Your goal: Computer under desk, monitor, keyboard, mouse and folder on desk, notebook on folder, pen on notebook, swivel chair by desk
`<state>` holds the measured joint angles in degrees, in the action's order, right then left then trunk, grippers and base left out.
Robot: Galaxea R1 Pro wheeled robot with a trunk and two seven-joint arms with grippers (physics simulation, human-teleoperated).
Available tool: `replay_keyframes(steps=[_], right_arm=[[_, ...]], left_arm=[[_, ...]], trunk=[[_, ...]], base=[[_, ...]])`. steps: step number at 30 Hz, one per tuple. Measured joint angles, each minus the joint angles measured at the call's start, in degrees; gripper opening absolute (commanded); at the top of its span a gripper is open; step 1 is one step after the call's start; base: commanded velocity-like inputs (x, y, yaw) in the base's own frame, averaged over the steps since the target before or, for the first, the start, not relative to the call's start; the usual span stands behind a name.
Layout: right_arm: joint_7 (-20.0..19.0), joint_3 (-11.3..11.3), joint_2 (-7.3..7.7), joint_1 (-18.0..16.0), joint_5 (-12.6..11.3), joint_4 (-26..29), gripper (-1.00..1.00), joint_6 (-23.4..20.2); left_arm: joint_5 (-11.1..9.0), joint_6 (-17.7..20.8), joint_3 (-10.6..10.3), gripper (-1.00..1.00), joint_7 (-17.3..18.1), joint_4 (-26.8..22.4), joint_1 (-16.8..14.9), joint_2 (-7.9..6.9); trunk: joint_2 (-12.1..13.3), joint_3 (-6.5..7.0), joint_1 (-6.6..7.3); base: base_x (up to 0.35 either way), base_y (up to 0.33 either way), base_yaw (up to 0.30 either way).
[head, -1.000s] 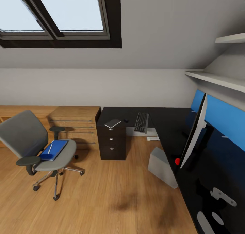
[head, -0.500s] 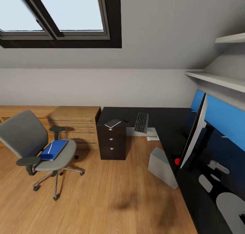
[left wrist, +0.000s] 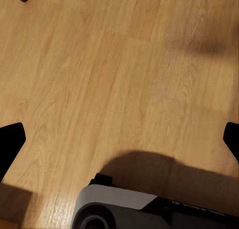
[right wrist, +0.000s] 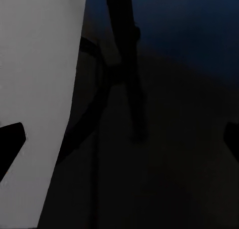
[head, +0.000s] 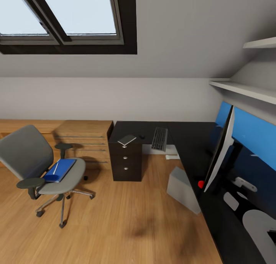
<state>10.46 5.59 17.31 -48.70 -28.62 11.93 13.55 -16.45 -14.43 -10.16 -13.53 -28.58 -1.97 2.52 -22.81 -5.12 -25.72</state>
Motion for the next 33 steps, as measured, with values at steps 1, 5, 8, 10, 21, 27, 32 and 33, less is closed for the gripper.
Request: replay_keyframes(steps=[1, 5, 8, 10, 21, 27, 32, 33], right_arm=[[0.0, 0.0, 0.04, 0.0, 0.0, 0.0, 1.00, 0.0], [0.0, 0.0, 0.31, -0.1, 0.0, 0.0, 1.00, 0.2], [0.0, 0.1, 0.43, -0.1, 0.0, 0.0, 1.00, 0.3], [-0.1, 0.1, 0.63, -0.1, -0.1, 0.0, 1.00, 0.3], [-0.2, 0.2, 0.95, 0.0, -0.1, -0.1, 1.00, 0.4], [-0.3, 0.0, 0.87, 0.0, -0.1, -0.1, 1.00, 0.4], [-0.3, 0.1, 0.82, 0.0, -0.1, -0.1, 1.00, 0.4], [-0.3, 0.1, 0.79, 0.0, -0.1, -0.1, 1.00, 0.4]], left_arm=[[0.0, 0.0, 0.0, 1.00, 0.0, 0.0, 0.0, 0.00], [0.0, 0.0, 0.1, 1.00, 0.1, 0.0, 0.0, 0.00], [0.0, 0.0, 0.1, 1.00, 0.1, 0.0, 0.0, 0.00], [0.0, 0.0, 0.1, 1.00, 0.1, 0.0, 0.0, 0.00], [-0.2, 0.0, 0.5, 1.00, 0.0, 0.0, 0.0, -0.13], [-0.2, 0.0, 0.6, 1.00, 0.1, 0.0, 0.0, -0.17], [-0.3, 0.0, 0.6, 1.00, 0.0, 0.0, 0.0, -0.18], [-0.3, 0.0, 0.6, 1.00, 0.0, 0.0, 0.0, -0.18]], trunk=[[0.0, 0.00, 0.00], [0.0, 0.00, -0.01], [0.0, 0.00, -0.02], [0.0, 0.00, -0.02], [0.0, 0.00, -0.01], [0.0, 0.00, 0.00], [0.0, 0.00, -0.01], [0.0, 0.00, -0.02]], base=[[0.270, 0.000, 0.000], [0.179, 0.000, 0.000], [0.069, 0.000, 0.000], [0.037, 0.000, 0.000], [0.119, 0.007, 0.000], [0.261, 0.074, 0.000], [0.136, 0.009, 0.000], [0.095, 0.002, 0.000]])
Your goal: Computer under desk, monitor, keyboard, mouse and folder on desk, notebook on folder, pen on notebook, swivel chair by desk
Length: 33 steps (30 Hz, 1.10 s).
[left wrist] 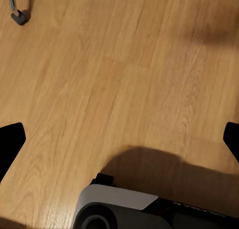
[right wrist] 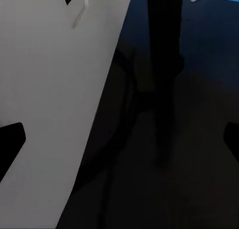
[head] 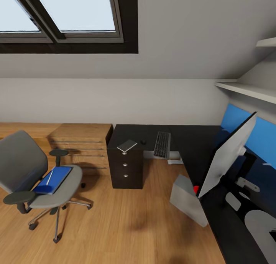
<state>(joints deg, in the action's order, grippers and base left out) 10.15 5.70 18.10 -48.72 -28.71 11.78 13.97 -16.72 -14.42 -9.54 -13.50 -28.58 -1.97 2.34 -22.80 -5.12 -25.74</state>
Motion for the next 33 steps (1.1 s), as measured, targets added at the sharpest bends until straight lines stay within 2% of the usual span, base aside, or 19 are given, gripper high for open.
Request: replay_keyframes(steps=[12, 24, 33], right_arm=[[0.1, 0.0, -0.04, 0.0, 0.0, 0.0, 1.00, 0.0], [0.2, 0.0, -0.28, 0.0, -0.1, 0.0, 1.00, -0.1], [0.0, 0.0, -0.40, 0.0, 0.0, 0.0, 1.00, 0.0]], left_arm=[[0.0, 0.0, 0.0, 1.00, 0.1, 0.0, 0.0, 0.06], [0.1, 0.0, -0.1, 1.00, 0.1, 0.0, 0.0, 0.09], [0.1, 0.0, -0.1, 1.00, 0.0, 0.0, 0.0, 0.09]], trunk=[[0.0, 0.00, 0.00], [0.0, 0.00, -0.01], [0.0, 0.00, -0.04]], base=[[0.150, 0.059, 0.000], [0.001, -0.007, 0.000], [-0.244, -0.088, 0.000]])
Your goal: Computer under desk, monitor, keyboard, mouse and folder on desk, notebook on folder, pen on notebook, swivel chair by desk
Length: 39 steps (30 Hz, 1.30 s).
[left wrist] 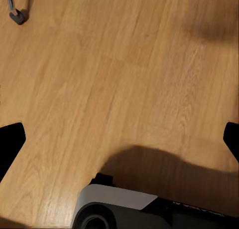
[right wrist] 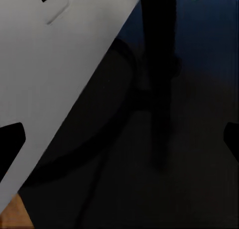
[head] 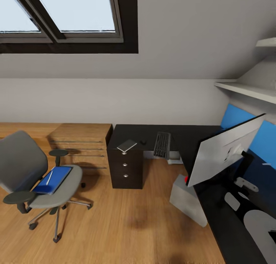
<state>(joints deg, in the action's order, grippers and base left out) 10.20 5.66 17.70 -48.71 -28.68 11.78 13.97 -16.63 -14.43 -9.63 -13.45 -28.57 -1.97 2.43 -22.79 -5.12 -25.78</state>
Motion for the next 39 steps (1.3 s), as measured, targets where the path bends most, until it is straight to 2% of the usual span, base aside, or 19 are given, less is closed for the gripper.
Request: replay_keyframes(steps=[15, 22, 27, 32, 33, 39], right_arm=[[0.0, 0.0, -0.02, 0.0, 0.1, 0.0, 1.00, 0.1], [-0.1, -0.1, -0.07, 0.2, 0.6, -0.1, 1.00, 2.8], [0.0, -0.2, -0.09, 0.3, 4.0, -0.7, 1.00, 5.8], [0.0, -0.4, -0.09, 0.3, 9.1, -2.3, 1.00, 7.5], [-0.2, -0.4, -0.14, 0.3, 11.0, -2.7, 1.00, 8.0], [-3.4, -0.2, -0.70, 0.3, 15.0, -3.4, 1.00, 9.5]], left_arm=[[0.0, 0.0, 0.0, 1.00, -0.2, 0.0, 0.0, 0.00], [0.0, 0.0, 0.0, 1.00, -0.2, 0.0, 0.0, 0.00], [0.0, 0.0, 0.0, 1.00, -0.2, 0.0, 0.0, 0.00], [0.0, 0.0, -0.1, 1.00, -0.2, 0.0, 0.0, 0.00], [0.0, -0.1, -0.1, 1.00, -0.2, 0.0, 0.0, 0.00], [0.0, -0.1, -0.1, 1.00, -0.2, 0.0, 0.0, 0.00]], trunk=[[0.0, 0.00, 0.01], [0.0, 0.00, 0.02], [0.0, 0.00, 0.02], [0.0, 0.00, 0.02], [0.0, 0.00, 0.03], [0.0, 0.00, 0.03]], base=[[-0.210, -0.250, 0.000], [-0.069, -0.324, 0.000], [-0.016, -0.328, 0.000], [-0.005, -0.212, 0.000], [-0.002, -0.089, 0.000], [-0.001, -0.044, 0.000]])
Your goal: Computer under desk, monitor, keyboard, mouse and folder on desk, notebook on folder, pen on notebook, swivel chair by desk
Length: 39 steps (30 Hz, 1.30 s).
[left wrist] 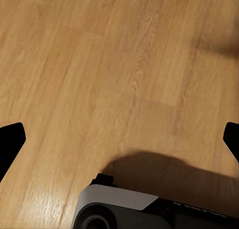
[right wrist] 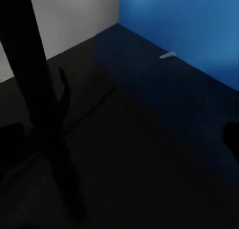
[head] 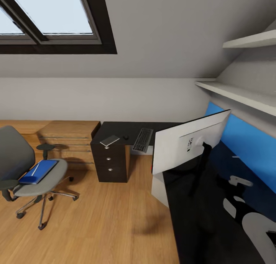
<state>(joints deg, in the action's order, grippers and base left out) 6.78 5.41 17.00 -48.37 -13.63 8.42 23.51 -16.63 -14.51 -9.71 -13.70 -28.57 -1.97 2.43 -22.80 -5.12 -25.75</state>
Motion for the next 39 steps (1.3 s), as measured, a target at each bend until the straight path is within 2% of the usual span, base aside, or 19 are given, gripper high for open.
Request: replay_keyframes(steps=[6, 11, 20, 29, 39], right_arm=[[-5.1, 0.0, -0.32, 0.0, 1.2, -0.9, 1.00, 1.3], [-7.5, 0.0, -0.45, 0.0, 1.4, -1.5, 1.00, 1.8], [-8.3, -0.1, -1.36, 0.0, 1.4, -1.7, 1.00, 1.8], [-8.3, 0.0, -1.51, 0.0, 1.6, -1.7, 1.00, 1.9], [-8.3, 0.0, -1.51, 0.0, 1.5, -1.7, 1.00, 1.9]], left_arm=[[0.0, 0.0, 0.0, 1.00, 0.0, 0.0, 0.0, 0.00], [0.0, 0.0, 0.0, 1.00, 0.0, 0.0, 0.0, 0.00], [0.1, -0.1, -0.1, 1.00, 0.0, -0.1, 0.0, 0.00], [0.0, -0.1, 0.0, 1.00, 0.0, -0.1, 0.0, -0.08], [0.0, -0.1, 0.1, 1.00, -0.1, -0.1, 0.0, -0.09]], trunk=[[0.0, 0.00, 0.00], [0.0, 0.00, 0.00], [0.0, 0.00, 0.00], [0.0, 0.00, 0.01], [0.0, 0.00, 0.00]], base=[[0.000, -0.011, 0.000], [0.000, -0.003, 0.000], [0.000, 0.000, 0.000], [0.139, 0.101, 0.000], [0.020, 0.029, 0.000]])
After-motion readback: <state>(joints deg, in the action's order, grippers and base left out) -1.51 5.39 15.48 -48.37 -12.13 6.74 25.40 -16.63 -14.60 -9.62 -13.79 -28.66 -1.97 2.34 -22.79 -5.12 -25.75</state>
